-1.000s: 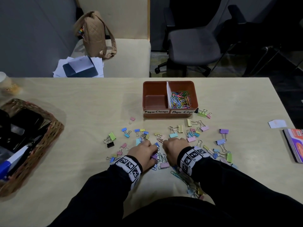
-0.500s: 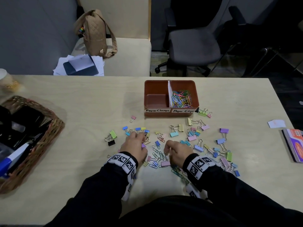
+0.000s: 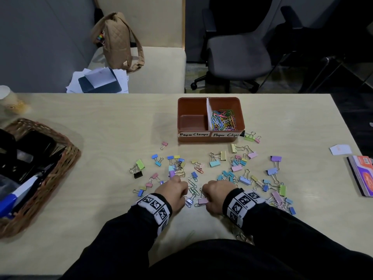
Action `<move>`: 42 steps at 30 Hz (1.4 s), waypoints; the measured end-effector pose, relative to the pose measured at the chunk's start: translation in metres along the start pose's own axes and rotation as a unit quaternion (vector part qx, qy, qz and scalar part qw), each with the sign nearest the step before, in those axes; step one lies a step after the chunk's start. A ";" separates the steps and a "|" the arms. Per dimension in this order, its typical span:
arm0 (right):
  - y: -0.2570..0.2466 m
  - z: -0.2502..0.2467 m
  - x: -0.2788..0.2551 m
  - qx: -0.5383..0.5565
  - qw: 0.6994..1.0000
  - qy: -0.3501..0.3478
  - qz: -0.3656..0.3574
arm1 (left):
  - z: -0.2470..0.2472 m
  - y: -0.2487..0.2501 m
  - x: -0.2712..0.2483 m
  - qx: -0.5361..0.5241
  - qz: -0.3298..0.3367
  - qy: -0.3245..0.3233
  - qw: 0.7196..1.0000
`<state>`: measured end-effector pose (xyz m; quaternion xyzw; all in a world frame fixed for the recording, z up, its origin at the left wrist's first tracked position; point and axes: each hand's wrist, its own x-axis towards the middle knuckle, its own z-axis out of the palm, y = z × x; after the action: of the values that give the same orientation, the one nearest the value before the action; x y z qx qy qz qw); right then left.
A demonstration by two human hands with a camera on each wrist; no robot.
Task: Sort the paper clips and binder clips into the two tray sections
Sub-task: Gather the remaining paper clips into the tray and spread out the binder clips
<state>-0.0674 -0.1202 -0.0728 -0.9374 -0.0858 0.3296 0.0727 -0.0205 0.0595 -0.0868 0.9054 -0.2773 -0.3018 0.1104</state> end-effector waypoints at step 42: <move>-0.038 -0.008 0.037 -0.028 0.996 -0.037 0.069 | -0.029 -0.031 0.033 -0.049 -0.065 0.117 0.990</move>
<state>-0.0381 -0.0758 -0.0816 -0.9298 -0.0325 0.3661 0.0199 0.0328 0.0669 -0.0910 0.9442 -0.1882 -0.2131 0.1665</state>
